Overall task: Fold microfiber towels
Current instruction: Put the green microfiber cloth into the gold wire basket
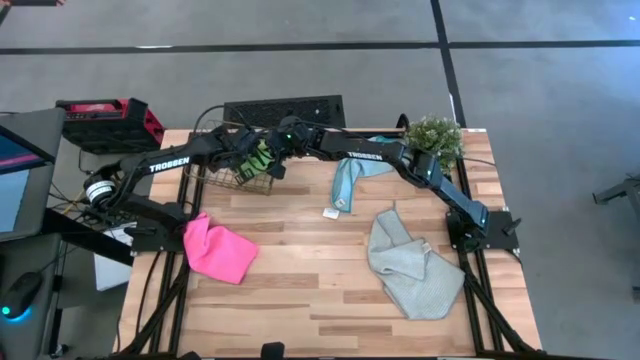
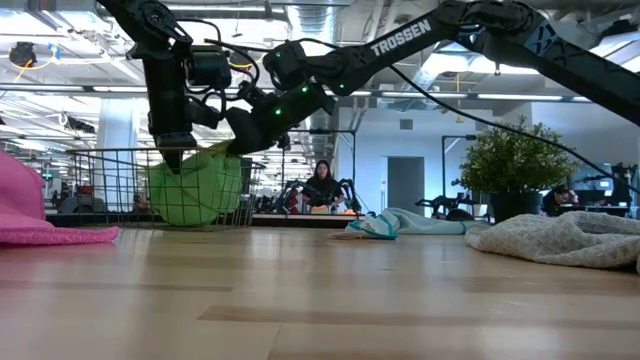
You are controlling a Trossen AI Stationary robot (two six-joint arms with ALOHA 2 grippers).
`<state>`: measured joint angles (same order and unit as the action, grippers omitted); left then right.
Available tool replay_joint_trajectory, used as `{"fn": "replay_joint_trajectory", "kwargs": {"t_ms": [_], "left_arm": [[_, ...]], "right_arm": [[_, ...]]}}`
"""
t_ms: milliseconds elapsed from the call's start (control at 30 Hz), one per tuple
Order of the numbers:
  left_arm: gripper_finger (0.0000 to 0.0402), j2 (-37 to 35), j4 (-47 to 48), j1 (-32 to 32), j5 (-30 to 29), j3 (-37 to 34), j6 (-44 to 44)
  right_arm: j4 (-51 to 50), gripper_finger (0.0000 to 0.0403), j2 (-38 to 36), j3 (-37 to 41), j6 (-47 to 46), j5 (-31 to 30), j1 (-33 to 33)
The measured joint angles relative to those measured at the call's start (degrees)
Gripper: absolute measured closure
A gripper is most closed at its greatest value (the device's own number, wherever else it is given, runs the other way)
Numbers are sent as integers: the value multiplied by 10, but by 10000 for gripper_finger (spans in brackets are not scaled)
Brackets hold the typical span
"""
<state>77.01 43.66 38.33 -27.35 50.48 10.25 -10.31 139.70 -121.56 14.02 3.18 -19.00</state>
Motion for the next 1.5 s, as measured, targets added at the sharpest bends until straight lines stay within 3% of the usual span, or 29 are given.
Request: {"fn": "replay_joint_trajectory", "kwargs": {"t_ms": [300, 600, 900, 1033, 1267, 1500], "left_arm": [[355, 0, 0, 0, 8, 0, -4], [291, 0, 14, 0, 107, 0, 2], [282, -24, 56, -1, 121, 9, 49], [286, -43, 78, -1, 141, 23, 87], [304, -54, 85, -1, 242, 26, 109], [322, -59, 137, -1, 256, 63, 76]], "right_arm": [[0, 343, 0, 0, 4, 0, 0], [0, 292, -1, 0, 74, 0, 8], [0, 228, -1, 0, 126, 0, 11], [0, 227, -1, 0, 126, 0, 11], [-9, 247, -20, 0, 164, 0, 12], [-67, 275, -40, 1, 197, 14, 12]]}}
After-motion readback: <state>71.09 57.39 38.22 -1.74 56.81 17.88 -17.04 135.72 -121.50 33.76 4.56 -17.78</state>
